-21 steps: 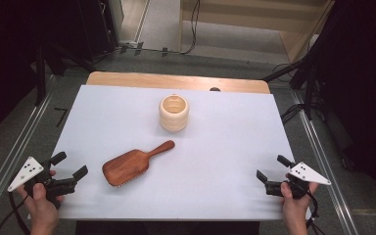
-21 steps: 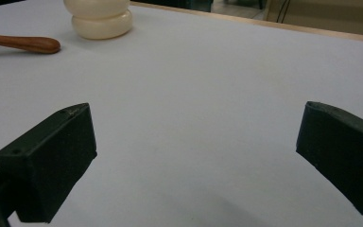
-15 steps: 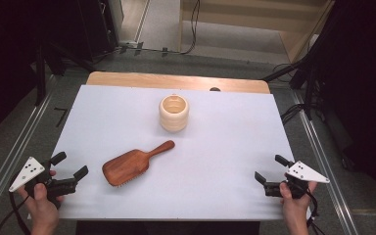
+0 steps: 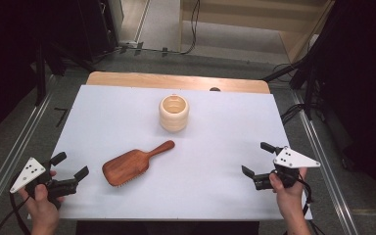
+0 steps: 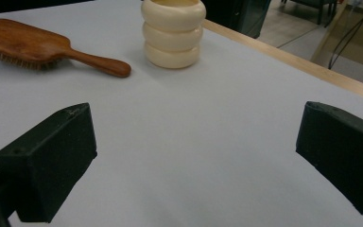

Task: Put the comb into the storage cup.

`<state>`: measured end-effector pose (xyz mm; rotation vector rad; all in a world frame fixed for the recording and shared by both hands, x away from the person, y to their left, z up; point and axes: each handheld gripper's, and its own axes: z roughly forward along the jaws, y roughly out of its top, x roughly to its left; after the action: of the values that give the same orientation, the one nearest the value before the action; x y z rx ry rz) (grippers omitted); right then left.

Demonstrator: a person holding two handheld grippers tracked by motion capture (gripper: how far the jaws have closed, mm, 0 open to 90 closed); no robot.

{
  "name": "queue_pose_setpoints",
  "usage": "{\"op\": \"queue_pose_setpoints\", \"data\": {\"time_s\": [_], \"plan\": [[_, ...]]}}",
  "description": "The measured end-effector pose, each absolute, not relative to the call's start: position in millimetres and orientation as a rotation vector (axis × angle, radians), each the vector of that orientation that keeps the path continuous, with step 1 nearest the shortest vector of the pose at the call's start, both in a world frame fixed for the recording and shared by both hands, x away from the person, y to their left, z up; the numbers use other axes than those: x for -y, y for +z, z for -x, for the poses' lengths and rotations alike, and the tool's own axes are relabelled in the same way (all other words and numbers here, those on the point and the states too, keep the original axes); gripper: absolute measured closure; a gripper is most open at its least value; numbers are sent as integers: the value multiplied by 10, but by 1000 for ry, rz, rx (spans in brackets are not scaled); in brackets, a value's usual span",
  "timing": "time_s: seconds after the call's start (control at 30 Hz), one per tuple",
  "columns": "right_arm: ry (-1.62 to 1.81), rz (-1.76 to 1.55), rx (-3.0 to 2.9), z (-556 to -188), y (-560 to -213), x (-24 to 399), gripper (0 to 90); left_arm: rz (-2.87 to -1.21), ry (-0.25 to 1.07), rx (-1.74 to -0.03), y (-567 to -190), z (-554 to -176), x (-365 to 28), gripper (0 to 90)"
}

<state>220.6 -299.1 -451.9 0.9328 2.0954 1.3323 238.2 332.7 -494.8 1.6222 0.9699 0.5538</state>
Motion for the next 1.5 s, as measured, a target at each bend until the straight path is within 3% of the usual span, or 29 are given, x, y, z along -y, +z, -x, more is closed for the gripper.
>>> {"op": "queue_pose_setpoints", "data": {"time_s": [0.7,1.0,1.5], "plan": [[1269,-712,-2299,-2675,-4148,2295,5,-1629,550,-967,-4949,-2380,-3325,0],[1248,-682,-2369,-2844,-4109,1978,124,-1630,554,-968,-4950,-2377,-3319,0],[1208,-759,-2535,-3181,-4220,1491,516,-1630,561,-970,-4949,-2371,-3318,0]]}}
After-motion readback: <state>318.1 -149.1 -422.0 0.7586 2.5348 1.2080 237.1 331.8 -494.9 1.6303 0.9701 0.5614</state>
